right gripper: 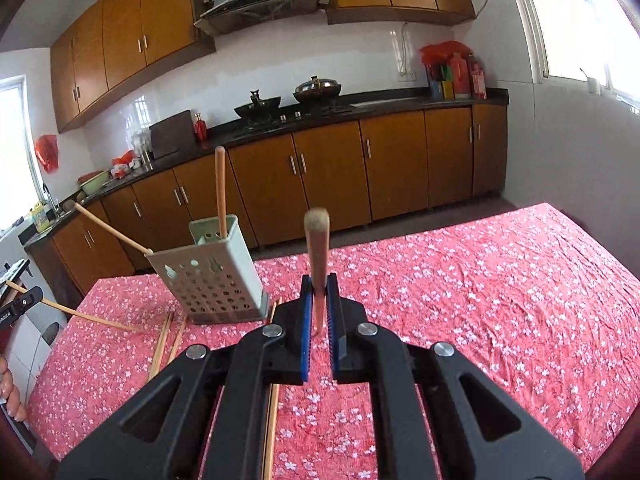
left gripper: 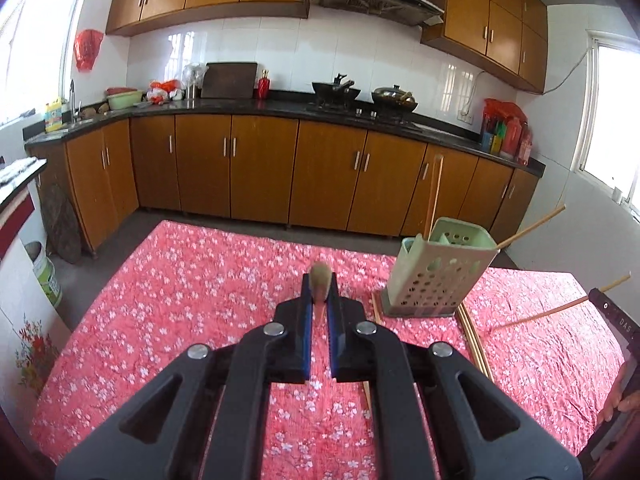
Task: Organize utensils
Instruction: 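Lift both chopsticks and carry them above the utensil holder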
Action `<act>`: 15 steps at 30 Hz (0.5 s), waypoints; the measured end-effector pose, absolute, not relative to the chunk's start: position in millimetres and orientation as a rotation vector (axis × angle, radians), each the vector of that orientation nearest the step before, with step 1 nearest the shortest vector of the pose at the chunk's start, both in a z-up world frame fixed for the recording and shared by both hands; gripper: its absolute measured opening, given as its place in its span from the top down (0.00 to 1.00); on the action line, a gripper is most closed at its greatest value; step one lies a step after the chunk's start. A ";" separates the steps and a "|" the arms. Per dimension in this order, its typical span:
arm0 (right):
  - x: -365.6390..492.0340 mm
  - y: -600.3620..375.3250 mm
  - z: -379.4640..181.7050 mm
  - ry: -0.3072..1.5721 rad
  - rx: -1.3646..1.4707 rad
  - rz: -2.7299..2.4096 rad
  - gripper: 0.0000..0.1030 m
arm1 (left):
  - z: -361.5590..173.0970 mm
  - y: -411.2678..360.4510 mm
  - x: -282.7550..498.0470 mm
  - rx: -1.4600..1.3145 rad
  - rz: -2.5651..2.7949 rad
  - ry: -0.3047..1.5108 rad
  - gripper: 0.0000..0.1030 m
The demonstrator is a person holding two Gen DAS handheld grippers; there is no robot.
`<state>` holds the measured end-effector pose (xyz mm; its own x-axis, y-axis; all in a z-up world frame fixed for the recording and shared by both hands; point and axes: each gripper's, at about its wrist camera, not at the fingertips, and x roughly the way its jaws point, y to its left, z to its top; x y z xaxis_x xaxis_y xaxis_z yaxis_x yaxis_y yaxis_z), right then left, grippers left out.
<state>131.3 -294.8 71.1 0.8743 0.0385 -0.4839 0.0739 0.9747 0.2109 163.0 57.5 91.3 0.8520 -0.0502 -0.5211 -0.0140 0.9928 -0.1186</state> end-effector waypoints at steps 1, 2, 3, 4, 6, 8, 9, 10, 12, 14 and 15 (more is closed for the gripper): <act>132.0 -293.6 75.0 0.495 0.228 -0.012 0.93 | 94.5 57.2 162.1 -0.117 -0.024 0.543 0.93; 133.1 -292.5 80.1 0.483 0.232 -0.004 0.93 | 97.8 57.2 161.9 -0.114 -0.029 0.535 0.93; 133.6 -291.0 85.8 0.471 0.236 0.006 0.93 | 104.3 55.5 161.4 -0.111 -0.036 0.522 0.93; 133.4 -290.0 91.7 0.459 0.238 0.016 0.93 | 108.2 54.4 160.8 -0.110 -0.041 0.515 0.93; 133.7 -286.2 105.3 0.432 0.242 0.041 0.93 | 120.0 49.8 159.6 -0.110 -0.060 0.497 0.93; 133.6 -282.1 117.1 0.407 0.249 0.067 0.93 | 129.2 45.2 159.3 -0.110 -0.080 0.483 0.93; 132.9 -280.3 123.6 0.391 0.252 0.081 0.93 | 133.6 42.1 158.9 -0.109 -0.089 0.476 0.93; 132.9 -278.2 128.5 0.379 0.255 0.091 0.93 | 139.4 37.4 158.6 -0.111 -0.106 0.467 0.93; 133.9 -273.2 138.4 0.351 0.263 0.111 0.93 | 148.1 29.6 159.0 -0.115 -0.131 0.454 0.93; 135.8 -267.8 148.5 0.322 0.272 0.128 0.93 | 157.8 20.4 160.8 -0.127 -0.165 0.438 0.93; 137.7 -265.0 153.5 0.308 0.273 0.133 0.93 | 163.7 14.2 162.5 -0.133 -0.183 0.426 0.93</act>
<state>137.7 -265.0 153.5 0.9448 0.1700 -0.2802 -0.0873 0.9546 0.2849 162.5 14.2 163.7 0.8947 -0.2038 -0.3976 0.1483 0.9749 -0.1661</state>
